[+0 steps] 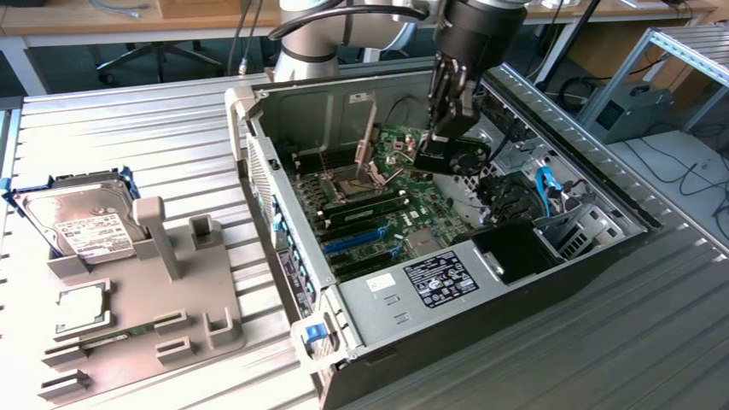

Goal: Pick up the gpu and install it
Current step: 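Insert the gpu into the slot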

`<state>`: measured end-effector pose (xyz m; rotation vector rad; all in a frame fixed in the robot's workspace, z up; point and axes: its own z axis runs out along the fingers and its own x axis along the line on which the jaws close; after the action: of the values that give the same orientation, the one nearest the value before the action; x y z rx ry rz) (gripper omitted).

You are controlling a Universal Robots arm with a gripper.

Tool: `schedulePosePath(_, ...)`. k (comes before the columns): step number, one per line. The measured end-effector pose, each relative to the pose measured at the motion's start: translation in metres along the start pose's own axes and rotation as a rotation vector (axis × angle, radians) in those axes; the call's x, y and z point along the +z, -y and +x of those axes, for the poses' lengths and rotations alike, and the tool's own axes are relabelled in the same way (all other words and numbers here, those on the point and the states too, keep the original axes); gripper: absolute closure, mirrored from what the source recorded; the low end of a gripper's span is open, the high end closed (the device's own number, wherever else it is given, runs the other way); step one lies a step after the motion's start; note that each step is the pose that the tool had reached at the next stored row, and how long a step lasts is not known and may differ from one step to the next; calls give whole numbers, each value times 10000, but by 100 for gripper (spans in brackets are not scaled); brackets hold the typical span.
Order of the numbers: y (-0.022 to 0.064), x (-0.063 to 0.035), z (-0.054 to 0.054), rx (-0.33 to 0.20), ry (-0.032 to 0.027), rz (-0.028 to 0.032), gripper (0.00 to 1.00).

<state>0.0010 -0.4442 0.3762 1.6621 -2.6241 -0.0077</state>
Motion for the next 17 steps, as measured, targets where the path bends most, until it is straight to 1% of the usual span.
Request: schedulePosePath(17,17,18,-8,-870,-21,24,74)
